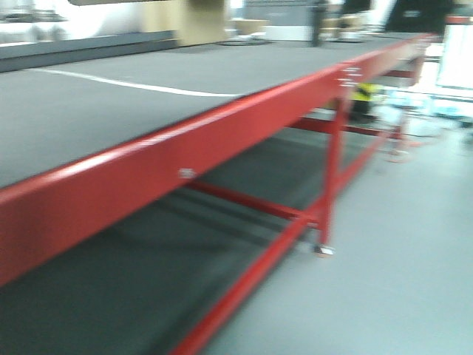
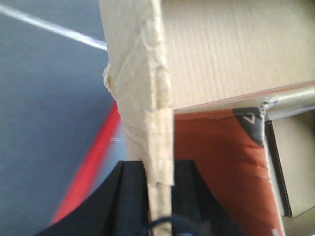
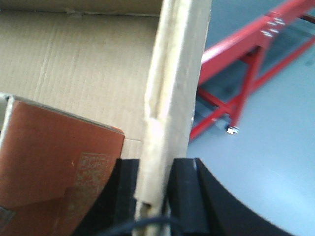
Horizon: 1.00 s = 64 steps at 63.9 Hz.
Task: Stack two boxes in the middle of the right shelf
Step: 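Drive the base past the red table toward the steel shelf rack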
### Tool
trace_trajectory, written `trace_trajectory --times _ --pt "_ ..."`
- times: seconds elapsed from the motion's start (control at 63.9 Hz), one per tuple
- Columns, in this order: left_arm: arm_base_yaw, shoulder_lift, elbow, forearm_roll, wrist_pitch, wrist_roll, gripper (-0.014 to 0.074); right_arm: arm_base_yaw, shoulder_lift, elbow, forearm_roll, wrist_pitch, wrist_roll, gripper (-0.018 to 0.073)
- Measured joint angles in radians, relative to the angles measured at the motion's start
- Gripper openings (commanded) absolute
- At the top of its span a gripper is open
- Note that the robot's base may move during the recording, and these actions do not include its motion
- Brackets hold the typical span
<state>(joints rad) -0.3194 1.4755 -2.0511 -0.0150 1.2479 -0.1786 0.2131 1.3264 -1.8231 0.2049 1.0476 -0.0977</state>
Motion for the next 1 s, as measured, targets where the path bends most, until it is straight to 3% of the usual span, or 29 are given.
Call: trace_trajectory --times 1.001 --pt "0.0 0.0 0.0 0.0 0.0 0.0 -0.0111 0.0 0.0 0.0 0.0 0.0 0.0 -0.0162"
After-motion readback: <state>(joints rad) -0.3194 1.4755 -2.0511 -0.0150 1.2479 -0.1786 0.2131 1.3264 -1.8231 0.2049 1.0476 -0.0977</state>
